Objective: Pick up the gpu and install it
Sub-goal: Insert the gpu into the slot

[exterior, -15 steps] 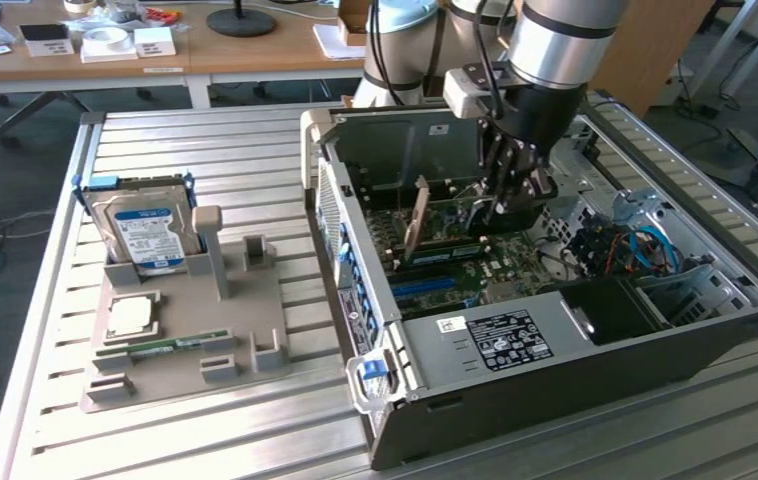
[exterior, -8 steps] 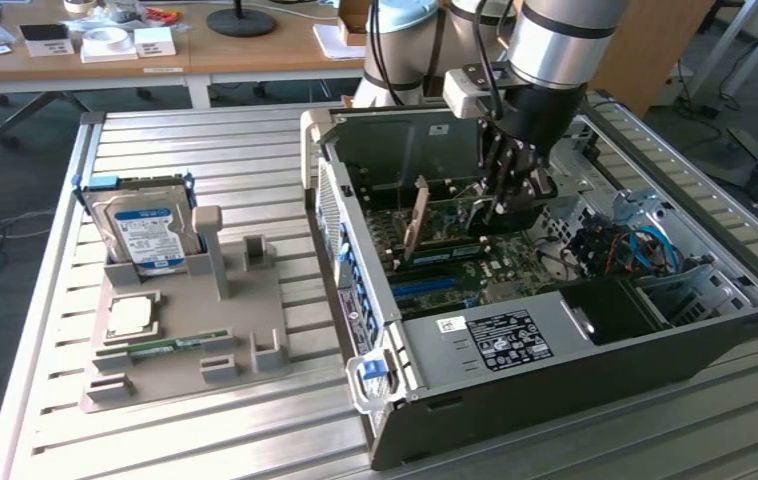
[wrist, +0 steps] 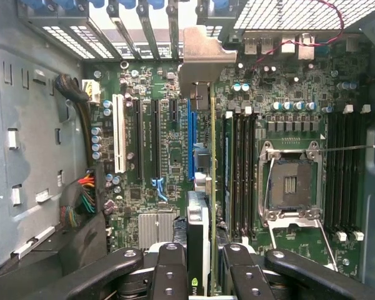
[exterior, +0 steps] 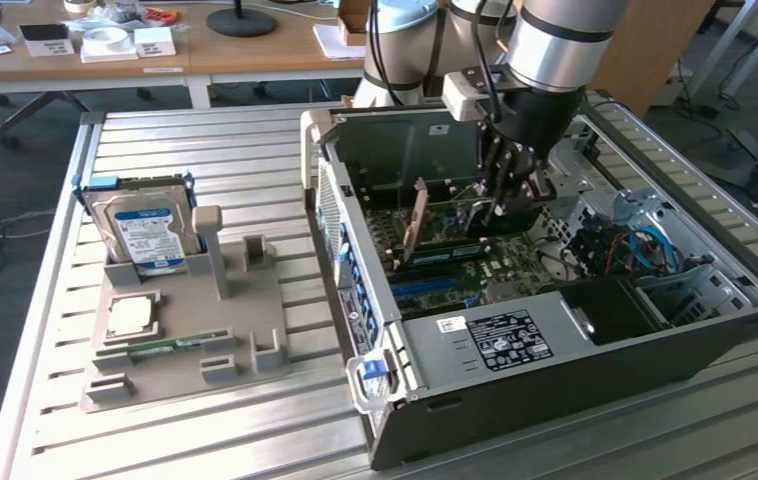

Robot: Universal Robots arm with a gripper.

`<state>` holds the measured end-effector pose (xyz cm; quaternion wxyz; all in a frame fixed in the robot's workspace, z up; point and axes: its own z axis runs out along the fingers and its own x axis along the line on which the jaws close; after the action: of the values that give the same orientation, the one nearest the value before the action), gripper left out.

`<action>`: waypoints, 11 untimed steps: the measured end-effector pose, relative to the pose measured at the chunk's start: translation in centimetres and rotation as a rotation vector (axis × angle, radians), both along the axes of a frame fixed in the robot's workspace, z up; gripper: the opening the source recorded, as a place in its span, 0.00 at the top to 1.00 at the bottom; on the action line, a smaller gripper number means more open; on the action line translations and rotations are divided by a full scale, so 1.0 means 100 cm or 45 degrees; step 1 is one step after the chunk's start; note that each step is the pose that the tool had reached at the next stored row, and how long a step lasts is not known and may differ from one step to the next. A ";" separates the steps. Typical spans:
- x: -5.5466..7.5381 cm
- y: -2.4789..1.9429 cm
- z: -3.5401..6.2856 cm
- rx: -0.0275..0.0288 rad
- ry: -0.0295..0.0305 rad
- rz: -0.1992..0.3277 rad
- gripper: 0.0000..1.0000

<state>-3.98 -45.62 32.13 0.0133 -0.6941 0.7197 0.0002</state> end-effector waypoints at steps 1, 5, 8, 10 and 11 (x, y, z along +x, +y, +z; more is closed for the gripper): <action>-0.001 0.0000 -0.0001 0.0001 -0.0006 0.000 0.73; -0.002 0.0000 -0.0009 0.0005 -0.0022 0.000 0.73; -0.003 0.0000 -0.0036 0.0001 -0.0021 0.000 0.73; -0.003 0.0000 -0.0053 0.0001 -0.0022 0.000 0.73; -0.004 -0.0001 -0.0058 0.0000 -0.0021 0.000 0.73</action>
<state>-4.36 -45.62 31.56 0.0139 -0.6942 0.7196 -0.0004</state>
